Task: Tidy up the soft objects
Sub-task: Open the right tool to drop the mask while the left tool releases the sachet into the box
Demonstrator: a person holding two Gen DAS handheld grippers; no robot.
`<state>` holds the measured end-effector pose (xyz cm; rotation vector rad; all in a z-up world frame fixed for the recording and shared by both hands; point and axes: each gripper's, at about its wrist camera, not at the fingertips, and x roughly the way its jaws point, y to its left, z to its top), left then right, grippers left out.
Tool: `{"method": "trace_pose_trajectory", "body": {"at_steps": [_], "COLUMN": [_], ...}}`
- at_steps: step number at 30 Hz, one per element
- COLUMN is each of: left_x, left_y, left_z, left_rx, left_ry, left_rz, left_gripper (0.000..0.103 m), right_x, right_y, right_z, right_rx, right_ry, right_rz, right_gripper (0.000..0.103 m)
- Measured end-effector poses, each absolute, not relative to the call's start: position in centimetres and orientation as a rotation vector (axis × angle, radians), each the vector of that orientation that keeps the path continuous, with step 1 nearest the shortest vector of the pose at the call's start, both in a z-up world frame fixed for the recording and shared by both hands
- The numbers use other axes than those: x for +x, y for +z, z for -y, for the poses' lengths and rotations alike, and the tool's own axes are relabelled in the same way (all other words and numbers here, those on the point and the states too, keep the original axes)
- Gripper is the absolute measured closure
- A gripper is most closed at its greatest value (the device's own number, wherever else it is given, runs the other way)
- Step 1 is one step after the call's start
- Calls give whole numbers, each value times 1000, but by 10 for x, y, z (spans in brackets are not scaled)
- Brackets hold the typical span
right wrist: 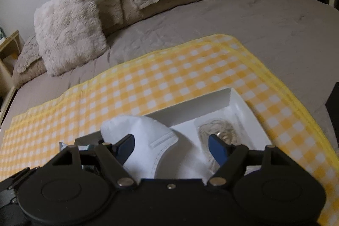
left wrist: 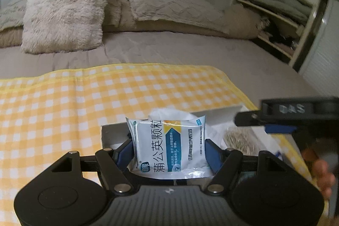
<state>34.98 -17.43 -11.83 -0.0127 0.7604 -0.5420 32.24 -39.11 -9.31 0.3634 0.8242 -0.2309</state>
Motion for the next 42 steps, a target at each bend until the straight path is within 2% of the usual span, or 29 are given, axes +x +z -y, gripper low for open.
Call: {"method": "trace_pose_trajectory", "body": {"at_steps": [12, 19, 23, 24, 28, 34, 42], "left_x": [379, 385, 377, 376, 377, 382, 372], "left_y": [-128, -187, -193, -192, -188, -174, -145], "left_z": [199, 246, 265, 267, 266, 249, 231], "left_rx": [-291, -232, -184, -197, -195, -245, -185], "left_ry": [-509, -566, -647, -668, -645, -583, -527], "left_rz": [-673, -896, -905, -914, -910, -899, -877], "left_gripper": [31, 31, 31, 30, 8, 0, 0], "right_x": [304, 294, 291, 291, 291, 290, 281], "right_y": [-73, -67, -70, -71, -75, -77, -67], "right_z": [409, 425, 432, 434, 439, 439, 432], "right_rx": [357, 385, 381, 379, 382, 366, 357], "right_ry": [-218, -238, -244, -247, -251, -258, -259], "right_rz": [-728, -700, -708, -712, -727, -742, -733], "right_gripper": [27, 27, 27, 27, 27, 26, 26]}}
